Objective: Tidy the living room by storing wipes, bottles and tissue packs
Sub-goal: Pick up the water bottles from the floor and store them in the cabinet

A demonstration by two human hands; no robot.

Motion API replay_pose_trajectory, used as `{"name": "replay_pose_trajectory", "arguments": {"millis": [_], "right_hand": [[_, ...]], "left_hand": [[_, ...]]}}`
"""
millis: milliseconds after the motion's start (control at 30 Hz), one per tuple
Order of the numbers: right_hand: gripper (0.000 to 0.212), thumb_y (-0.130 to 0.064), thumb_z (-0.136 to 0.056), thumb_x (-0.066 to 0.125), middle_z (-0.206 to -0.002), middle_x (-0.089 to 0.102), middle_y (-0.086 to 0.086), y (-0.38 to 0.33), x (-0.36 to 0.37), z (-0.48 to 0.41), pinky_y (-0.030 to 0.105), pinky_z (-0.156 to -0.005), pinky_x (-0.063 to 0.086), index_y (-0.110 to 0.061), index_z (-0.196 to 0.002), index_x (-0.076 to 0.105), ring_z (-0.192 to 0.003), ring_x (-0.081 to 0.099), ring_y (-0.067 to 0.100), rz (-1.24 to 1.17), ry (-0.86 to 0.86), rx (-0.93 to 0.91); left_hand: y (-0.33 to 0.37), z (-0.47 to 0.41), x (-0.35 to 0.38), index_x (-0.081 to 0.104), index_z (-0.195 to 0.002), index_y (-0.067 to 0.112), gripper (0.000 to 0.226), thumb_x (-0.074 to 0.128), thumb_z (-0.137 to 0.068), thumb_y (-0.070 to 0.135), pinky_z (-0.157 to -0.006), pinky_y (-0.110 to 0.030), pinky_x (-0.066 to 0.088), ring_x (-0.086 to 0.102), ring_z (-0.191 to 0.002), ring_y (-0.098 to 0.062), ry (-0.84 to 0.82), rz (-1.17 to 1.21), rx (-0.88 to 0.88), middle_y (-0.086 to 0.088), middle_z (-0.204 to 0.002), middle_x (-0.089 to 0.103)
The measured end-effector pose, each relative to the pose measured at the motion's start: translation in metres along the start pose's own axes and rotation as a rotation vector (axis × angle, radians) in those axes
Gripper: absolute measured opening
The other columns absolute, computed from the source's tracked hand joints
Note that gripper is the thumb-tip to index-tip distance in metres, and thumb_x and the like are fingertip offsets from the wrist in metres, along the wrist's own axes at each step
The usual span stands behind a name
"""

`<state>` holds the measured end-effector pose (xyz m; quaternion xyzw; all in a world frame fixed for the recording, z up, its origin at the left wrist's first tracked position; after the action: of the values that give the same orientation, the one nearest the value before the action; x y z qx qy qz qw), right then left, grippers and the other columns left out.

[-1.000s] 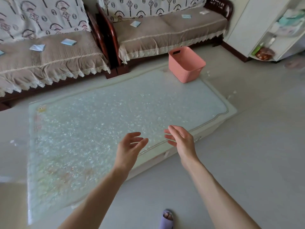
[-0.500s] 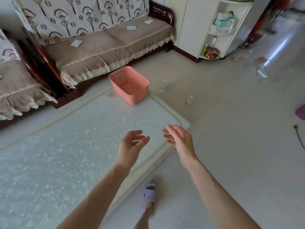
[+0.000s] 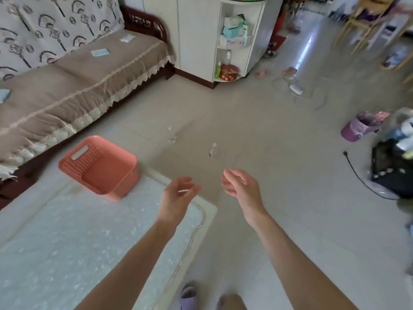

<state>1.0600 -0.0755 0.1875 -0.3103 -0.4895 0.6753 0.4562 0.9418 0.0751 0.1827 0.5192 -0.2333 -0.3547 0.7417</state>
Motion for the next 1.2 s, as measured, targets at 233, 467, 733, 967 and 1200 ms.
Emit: {"name": "replay_pose_trajectory", "arguments": {"millis": [233,467,733,967,1200], "right_hand": [[0.003,-0.024,-0.088,0.066,-0.090,0.072,0.000,-0.027,-0.038,-0.116,0.023,-0.074,0.053,-0.021,-0.089,0.067,-0.074,0.069,0.005,0.003,0.001,0.025],[0.003,-0.024,-0.089,0.065,-0.089,0.071,-0.001,-0.055,-0.076,-0.269,0.029,-0.080,0.053,-0.021,-0.090,0.067,-0.076,0.068,0.009,0.059,-0.089,0.086],[0.006,-0.030,-0.087,0.067,-0.080,0.073,-0.008,-0.073,-0.085,-0.413,0.025,-0.076,0.053,-0.024,-0.088,0.068,-0.079,0.068,0.011,0.159,-0.218,0.150],[0.009,-0.030,-0.087,0.068,-0.081,0.072,-0.005,-0.059,-0.055,-0.525,0.027,-0.075,0.052,-0.021,-0.090,0.068,-0.080,0.066,0.013,0.236,-0.340,0.207],[0.007,-0.029,-0.085,0.070,-0.077,0.072,-0.008,-0.019,-0.036,-0.631,0.029,-0.077,0.052,-0.023,-0.087,0.068,-0.077,0.066,0.009,0.329,-0.378,0.275]], "left_hand": [[0.020,-0.104,0.068,0.064,-0.108,0.017,0.028,0.074,-0.082,0.018,-0.080,-0.030,0.050,0.064,-0.089,-0.014,0.005,-0.009,-0.035,-0.003,-0.099,0.069],[0.037,-0.224,0.152,0.062,-0.109,0.013,0.027,0.073,-0.084,0.014,-0.071,-0.026,0.051,0.063,-0.079,-0.011,0.104,0.003,-0.082,0.000,-0.092,0.068],[0.047,-0.331,0.203,0.062,-0.104,0.019,0.024,0.074,-0.083,0.018,-0.073,-0.028,0.051,0.063,-0.077,-0.010,0.229,0.062,-0.151,0.005,-0.089,0.067],[0.034,-0.421,0.209,0.062,-0.105,0.020,0.025,0.074,-0.083,0.022,-0.079,-0.030,0.051,0.064,-0.078,-0.008,0.323,0.085,-0.216,0.002,-0.092,0.068],[-0.014,-0.515,0.214,0.062,-0.106,0.019,0.026,0.074,-0.083,0.022,-0.076,-0.026,0.049,0.063,-0.080,-0.012,0.355,0.120,-0.326,0.000,-0.093,0.068]]}}
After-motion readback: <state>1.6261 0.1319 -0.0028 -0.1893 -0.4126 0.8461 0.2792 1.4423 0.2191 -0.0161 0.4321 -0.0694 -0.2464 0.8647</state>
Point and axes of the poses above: each hand's wrist, its own z-axis away from the middle knuckle, its own x-axis out of the palm, y = z × x, the point moved 7 cm from there along -z, towards the middle knuckle
